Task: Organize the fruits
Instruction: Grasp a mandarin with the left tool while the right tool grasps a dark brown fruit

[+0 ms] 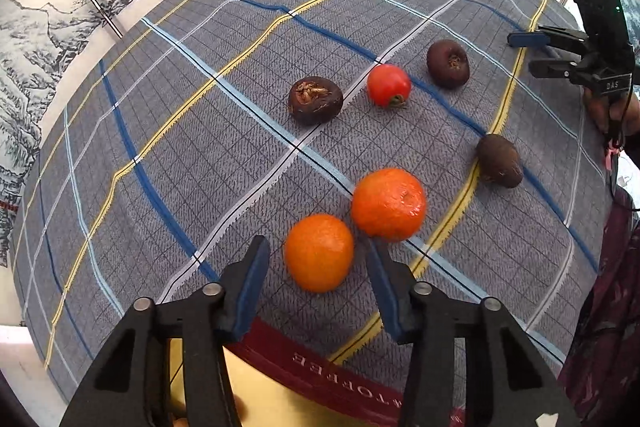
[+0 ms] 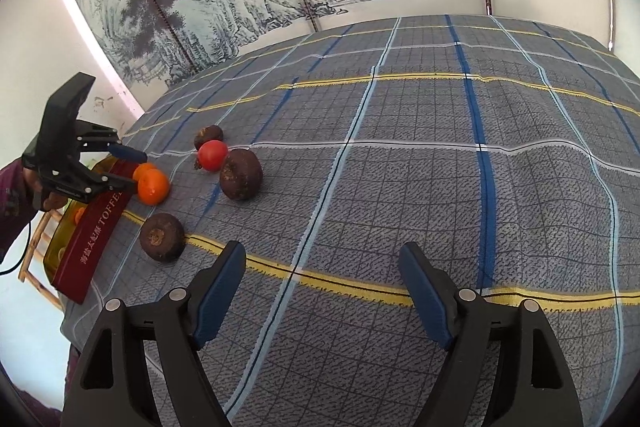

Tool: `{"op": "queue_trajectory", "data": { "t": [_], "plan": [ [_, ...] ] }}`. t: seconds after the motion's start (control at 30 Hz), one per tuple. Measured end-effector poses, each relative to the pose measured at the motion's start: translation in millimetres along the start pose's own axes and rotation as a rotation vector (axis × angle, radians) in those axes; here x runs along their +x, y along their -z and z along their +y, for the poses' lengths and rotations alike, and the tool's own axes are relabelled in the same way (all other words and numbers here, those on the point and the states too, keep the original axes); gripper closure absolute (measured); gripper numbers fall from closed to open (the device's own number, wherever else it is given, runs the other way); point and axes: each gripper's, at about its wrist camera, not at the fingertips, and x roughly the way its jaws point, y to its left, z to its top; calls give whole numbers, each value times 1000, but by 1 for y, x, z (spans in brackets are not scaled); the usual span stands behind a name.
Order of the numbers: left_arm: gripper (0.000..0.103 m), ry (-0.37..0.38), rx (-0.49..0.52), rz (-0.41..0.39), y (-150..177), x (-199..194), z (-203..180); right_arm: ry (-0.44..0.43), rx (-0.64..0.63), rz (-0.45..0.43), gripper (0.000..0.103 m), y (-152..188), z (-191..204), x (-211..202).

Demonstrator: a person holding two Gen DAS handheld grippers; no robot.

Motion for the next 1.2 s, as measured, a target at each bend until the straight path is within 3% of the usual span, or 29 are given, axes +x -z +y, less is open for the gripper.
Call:
{"op": "queue_trajectory", "data": {
  "t": [0.13,0.27,0.33,0.53,0.7,0.8,0.97,1.07,1.2],
  "plan": [
    [71,21,-16,9,3,9,-2,0,0,-1,21,0,1,1],
    [72,-131,-83,3,5,8,-14,1,-1,0,20,-1,2,1],
    [71,-185,-165,-52,8,-7,-21,3,-1,0,20,-2,2,2],
    [71,-184,-444,-223,33,-62,-56,40,-9,-21,20,-2,5,-1],
    [71,-178,-538,-308,49,-88,-94,-96,-131,-13,20,-10,51,-7],
    [72,-163,-580,-314,55,-93,-107,-134,-285,22,20,-12,92,3],
    [72,-162,-632,-326,73,-103,-121,-200,-382,73,21,-13,124,30],
    [72,-193,-642,-328,83,-109,-126,-209,-411,104,26,-14,135,48],
    [71,-213,-670,-342,98,-119,-128,-170,-458,159,55,-10,141,68]
  ]
}}
